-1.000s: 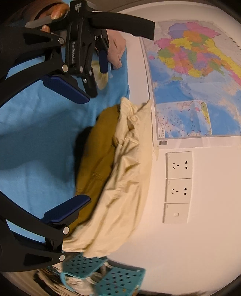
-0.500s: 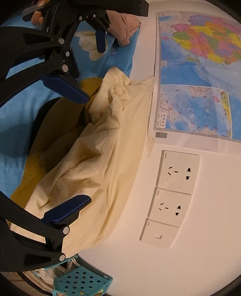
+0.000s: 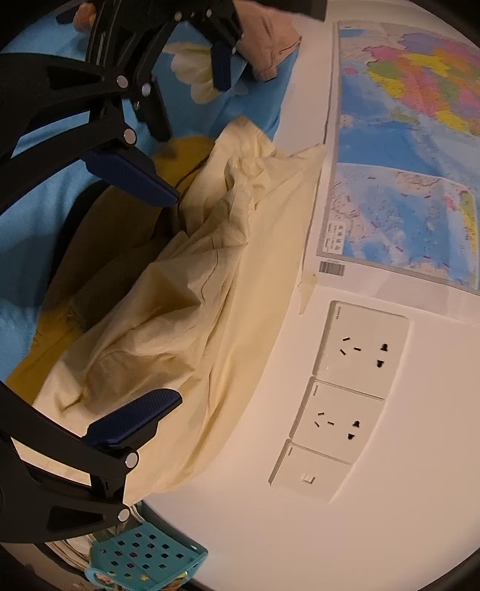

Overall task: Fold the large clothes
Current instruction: 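Reach the right tool into the cream shirt and grasp its edge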

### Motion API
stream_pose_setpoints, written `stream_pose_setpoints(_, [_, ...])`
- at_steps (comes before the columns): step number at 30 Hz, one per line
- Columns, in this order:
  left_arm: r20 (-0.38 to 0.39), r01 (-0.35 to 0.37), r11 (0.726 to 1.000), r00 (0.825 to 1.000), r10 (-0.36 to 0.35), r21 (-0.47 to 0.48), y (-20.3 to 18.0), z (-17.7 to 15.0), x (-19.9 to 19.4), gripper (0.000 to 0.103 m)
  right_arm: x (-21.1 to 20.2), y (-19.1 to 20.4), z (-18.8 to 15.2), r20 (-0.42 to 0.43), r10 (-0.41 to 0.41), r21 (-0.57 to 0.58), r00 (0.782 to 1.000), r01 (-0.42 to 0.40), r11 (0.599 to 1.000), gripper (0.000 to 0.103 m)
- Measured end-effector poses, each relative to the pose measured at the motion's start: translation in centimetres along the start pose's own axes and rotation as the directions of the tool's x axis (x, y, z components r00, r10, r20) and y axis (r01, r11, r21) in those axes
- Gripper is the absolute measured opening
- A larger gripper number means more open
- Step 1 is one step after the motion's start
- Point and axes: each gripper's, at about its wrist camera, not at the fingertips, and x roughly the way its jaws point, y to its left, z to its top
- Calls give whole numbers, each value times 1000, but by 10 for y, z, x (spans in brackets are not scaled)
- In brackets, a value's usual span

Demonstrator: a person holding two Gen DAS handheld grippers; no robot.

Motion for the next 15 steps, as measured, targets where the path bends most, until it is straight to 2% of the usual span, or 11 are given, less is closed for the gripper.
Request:
stream_pose_setpoints(3, [-5, -8, 1000, 1000, 8, -16, 6, 0, 2, 96, 16, 5, 1, -34, -13, -44, 999, 11, 999, 84])
stream_pose_setpoints(5, [-6, -14, 1000, 1000, 13, -17, 7, 0, 3, 96, 24, 7, 3, -55, -23, -77, 998, 19, 997, 68])
stream_pose_setpoints(6, [-7, -19, 1000, 1000, 19, -19, 9, 1, 3, 96, 26, 7, 3, -66, -38, -84, 997, 32, 996, 49])
stream_pose_setpoints(7, [-9, -22, 1000, 1000, 21, -20, 10, 1, 4, 96, 25, 5, 4, -67, -39, -83, 997, 34, 996, 39])
stream_pose_setpoints(8, [-10, -24, 999, 1000, 24, -24, 12, 1, 5, 96, 21, 0, 5, -61, -24, -71, 998, 20, 997, 34])
stream_pose_setpoints(9, [-10, -25, 999, 1000, 25, -28, 14, 1, 6, 96, 17, -4, 6, -54, -21, -60, 998, 18, 998, 21])
stream_pose_setpoints(10, [-9, -27, 999, 1000, 27, -29, 15, 2, 6, 96, 6, -13, 8, -32, -8, -34, 999, 7, 999, 16])
stream_pose_setpoints(12, [-7, -32, 999, 999, 32, -30, 17, 3, 8, 96, -16, -27, 12, 23, -1, 4, 1000, 1, 1000, 13])
stream_pose_setpoints(15, [-5, -39, 999, 999, 38, -38, 20, 5, 11, 96, -46, -54, 16, 78, 7, 87, 997, -14, 996, 13])
